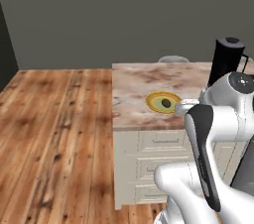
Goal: Pick the kiwi and mango from the fridge and place them on the plate next to the blender to make a fruit smoothie.
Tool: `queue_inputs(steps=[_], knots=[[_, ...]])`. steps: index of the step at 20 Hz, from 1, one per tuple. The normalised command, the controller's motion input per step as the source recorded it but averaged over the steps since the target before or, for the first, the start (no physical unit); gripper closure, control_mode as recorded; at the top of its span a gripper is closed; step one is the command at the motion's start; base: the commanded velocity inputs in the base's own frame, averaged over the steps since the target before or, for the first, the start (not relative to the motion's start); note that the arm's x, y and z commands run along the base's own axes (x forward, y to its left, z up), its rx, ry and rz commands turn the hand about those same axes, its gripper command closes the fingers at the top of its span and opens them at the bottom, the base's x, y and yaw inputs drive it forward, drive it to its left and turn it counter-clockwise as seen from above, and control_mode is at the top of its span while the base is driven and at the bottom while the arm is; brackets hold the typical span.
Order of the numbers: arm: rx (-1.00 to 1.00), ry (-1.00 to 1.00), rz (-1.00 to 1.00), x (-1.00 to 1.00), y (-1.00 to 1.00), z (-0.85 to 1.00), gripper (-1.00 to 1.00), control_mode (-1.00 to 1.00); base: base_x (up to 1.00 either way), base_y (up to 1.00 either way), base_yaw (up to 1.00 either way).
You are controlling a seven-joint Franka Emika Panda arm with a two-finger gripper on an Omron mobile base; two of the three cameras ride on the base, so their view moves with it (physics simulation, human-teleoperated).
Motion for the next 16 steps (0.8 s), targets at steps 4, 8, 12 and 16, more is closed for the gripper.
queue_inputs(steps=[4,8,12,16], knots=[[0.00,0.00,0.00,0.00,0.00,0.00,1.00,1.00,0.53,0.18,-0.28],[0.00,0.00,0.00,0.00,0.00,0.00,1.00,1.00,0.54,0.29,-0.24],[0.00,0.00,0.00,0.00,0.00,0.00,1.00,1.00,0.54,0.32,-0.16],[0.00,0.00,0.00,0.00,0.00,0.00,1.00,1.00,0.43,0.08,-0.10]])
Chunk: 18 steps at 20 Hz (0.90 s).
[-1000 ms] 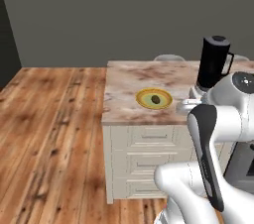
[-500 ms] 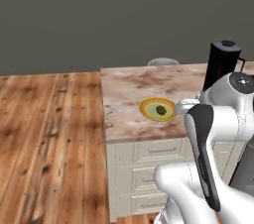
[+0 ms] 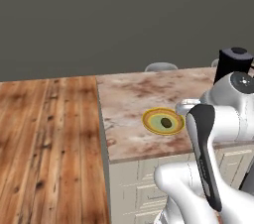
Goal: Pick the kiwi and mango from the fridge and place them on the plate next to the blender to make a fruit smoothie.
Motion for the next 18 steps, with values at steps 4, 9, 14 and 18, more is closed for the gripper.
queue_inputs(steps=[4,9,14,18], knots=[[-0.01,0.25,-0.02,0.74,0.00,-0.46,1.00,-1.00,0.00,0.00,0.00],[-0.01,0.28,0.00,0.70,-0.10,-0.57,1.00,-1.00,0.00,0.00,0.00],[0.00,0.21,0.00,0.61,-0.20,-0.44,1.00,-1.00,0.00,0.00,0.00],[0.00,0.15,0.00,0.49,-0.04,-0.39,1.00,-1.00,0.00,0.00,0.00]])
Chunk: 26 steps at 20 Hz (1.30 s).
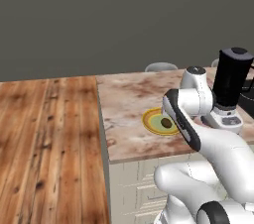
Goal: Pick the kiwi and mango from the fridge and place them on the plate next to the blender to make a fruit smoothie.
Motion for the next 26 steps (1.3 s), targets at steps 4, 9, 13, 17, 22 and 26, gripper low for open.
queue_inputs(steps=[4,9,13,17,22,26], knots=[[0.00,0.12,0.00,0.23,-0.13,-0.27,1.00,-1.00,0.00,0.00,0.00],[0.00,0.13,0.00,0.22,-0.07,-0.26,1.00,-1.00,0.00,0.00,0.00],[0.00,0.03,0.00,0.24,-0.08,-0.29,1.00,-1.00,0.00,0.00,0.00],[0.02,0.00,0.03,0.28,-0.18,-0.10,1.00,-1.00,0.00,0.00,0.00],[0.02,0.00,0.02,0.37,-0.12,-0.15,1.00,-1.00,0.00,0.00,0.00],[0.01,0.00,0.02,0.39,-0.09,-0.21,1.00,-1.00,0.00,0.00,0.00]])
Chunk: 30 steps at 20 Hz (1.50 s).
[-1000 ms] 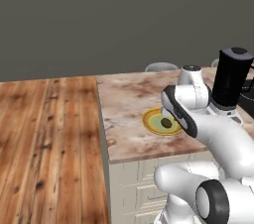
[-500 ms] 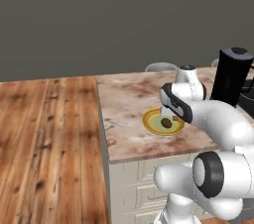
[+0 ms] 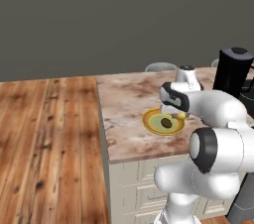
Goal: Pick the kiwi and mango from the fridge and place them on the plate next to the blender to make a fruit smoothie.
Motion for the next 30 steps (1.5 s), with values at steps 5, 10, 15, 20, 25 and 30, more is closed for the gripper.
queue_inputs(steps=[5,10,15,20,25,30], knots=[[0.00,0.00,0.02,0.39,-0.03,-0.29,1.00,-1.00,0.00,0.00,0.00],[0.00,0.00,0.02,0.37,0.00,-0.33,1.00,-1.00,0.00,0.00,0.00],[0.00,0.00,0.04,0.30,0.00,-0.42,1.00,-1.00,0.00,0.00,0.00],[0.01,0.00,0.05,0.28,-0.07,-0.22,1.00,-1.00,0.00,0.00,0.00],[0.01,0.00,0.04,0.24,-0.08,-0.15,1.00,-1.00,0.00,0.00,0.00],[0.00,0.00,0.03,0.12,-0.02,-0.39,1.00,-1.00,0.00,0.00,0.00]])
